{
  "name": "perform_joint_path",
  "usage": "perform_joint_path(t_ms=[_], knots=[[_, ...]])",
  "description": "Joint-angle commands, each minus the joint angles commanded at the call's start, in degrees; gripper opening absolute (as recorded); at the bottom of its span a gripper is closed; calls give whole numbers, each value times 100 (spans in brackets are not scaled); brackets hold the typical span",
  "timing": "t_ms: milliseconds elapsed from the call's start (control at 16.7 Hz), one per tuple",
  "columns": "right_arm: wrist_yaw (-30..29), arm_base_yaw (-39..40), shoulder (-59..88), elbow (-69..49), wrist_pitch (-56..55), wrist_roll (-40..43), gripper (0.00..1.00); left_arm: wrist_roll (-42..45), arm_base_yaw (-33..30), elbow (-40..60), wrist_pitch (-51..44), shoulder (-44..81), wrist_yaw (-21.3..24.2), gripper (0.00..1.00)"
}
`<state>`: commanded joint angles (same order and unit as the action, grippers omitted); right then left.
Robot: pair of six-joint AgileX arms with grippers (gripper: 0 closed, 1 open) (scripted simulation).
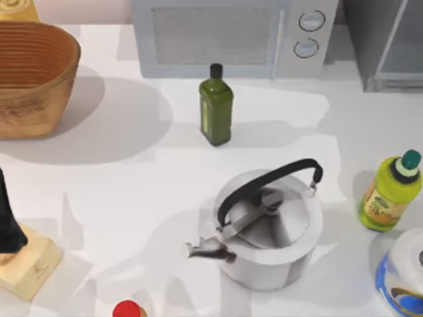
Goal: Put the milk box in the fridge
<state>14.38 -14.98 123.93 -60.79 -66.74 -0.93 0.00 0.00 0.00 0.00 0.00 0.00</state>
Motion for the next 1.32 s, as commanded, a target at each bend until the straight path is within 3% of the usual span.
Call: perform_joint_path(t_ms=[480, 900, 1320], knots=[[-231, 218, 1159, -2785, 1437, 31, 0, 0, 0, 0, 0, 0, 0, 100], [-296, 281, 1381, -3288, 1828, 39, 0, 0, 0, 0, 0, 0, 0, 100], [-296, 281, 1381, -3288, 1828, 39, 53, 0, 0, 0, 0, 0, 0, 100]])
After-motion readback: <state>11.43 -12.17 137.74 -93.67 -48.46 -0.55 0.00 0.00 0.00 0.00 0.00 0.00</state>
